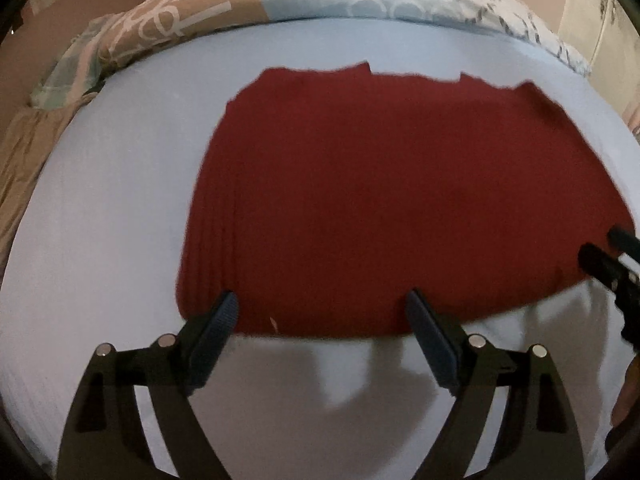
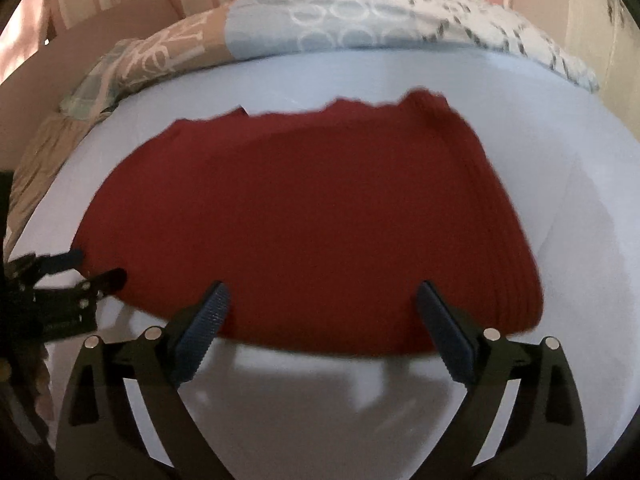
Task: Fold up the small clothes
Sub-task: 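Open both tools, release the folded hem and pat the bundle flat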
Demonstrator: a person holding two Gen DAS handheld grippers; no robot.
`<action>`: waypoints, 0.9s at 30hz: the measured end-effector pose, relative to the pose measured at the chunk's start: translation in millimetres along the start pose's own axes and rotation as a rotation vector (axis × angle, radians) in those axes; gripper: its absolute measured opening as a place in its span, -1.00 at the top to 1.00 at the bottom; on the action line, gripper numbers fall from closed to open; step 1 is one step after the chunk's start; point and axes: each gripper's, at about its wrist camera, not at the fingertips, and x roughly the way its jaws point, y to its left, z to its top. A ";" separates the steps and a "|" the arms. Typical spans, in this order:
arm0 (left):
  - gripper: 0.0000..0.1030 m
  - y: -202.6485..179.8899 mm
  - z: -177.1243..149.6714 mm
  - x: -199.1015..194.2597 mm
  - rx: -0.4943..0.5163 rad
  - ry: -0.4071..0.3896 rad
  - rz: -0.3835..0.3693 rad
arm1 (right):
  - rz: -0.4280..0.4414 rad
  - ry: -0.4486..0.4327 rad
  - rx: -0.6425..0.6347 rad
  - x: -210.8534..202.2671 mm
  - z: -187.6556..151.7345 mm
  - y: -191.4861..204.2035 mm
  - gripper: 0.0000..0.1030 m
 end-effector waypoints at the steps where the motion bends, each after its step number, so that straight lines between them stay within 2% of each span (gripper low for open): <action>1: -0.68 -0.5 -2.0 0.6 -0.001 0.002 0.000 | -0.008 0.014 0.003 3.2 -1.7 -3.5 -0.76; 5: -0.72 1.1 -3.5 4.9 -0.011 0.013 -0.008 | -0.001 0.051 0.052 11.0 -5.1 -21.1 -0.74; 10: -0.81 5.5 -8.6 10.4 -0.024 0.005 -0.017 | 0.025 0.056 0.112 17.5 -9.4 -41.4 -0.69; 16: -0.83 9.6 -16.9 13.6 -0.024 -0.018 -0.047 | 0.027 0.041 0.083 21.2 -14.5 -41.0 -0.71; 19: -0.83 7.5 -17.0 10.5 -0.016 -0.022 -0.035 | 0.023 0.034 0.072 19.3 -14.6 -39.7 -0.71; 23: -0.83 4.7 -14.5 -1.9 -0.005 -0.038 -0.006 | 0.031 0.011 0.048 3.3 -9.8 -35.2 -0.71; 27: -0.83 6.1 -12.0 -15.4 -0.031 -0.056 -0.026 | 0.027 -0.029 0.036 -17.4 -6.3 -32.6 -0.79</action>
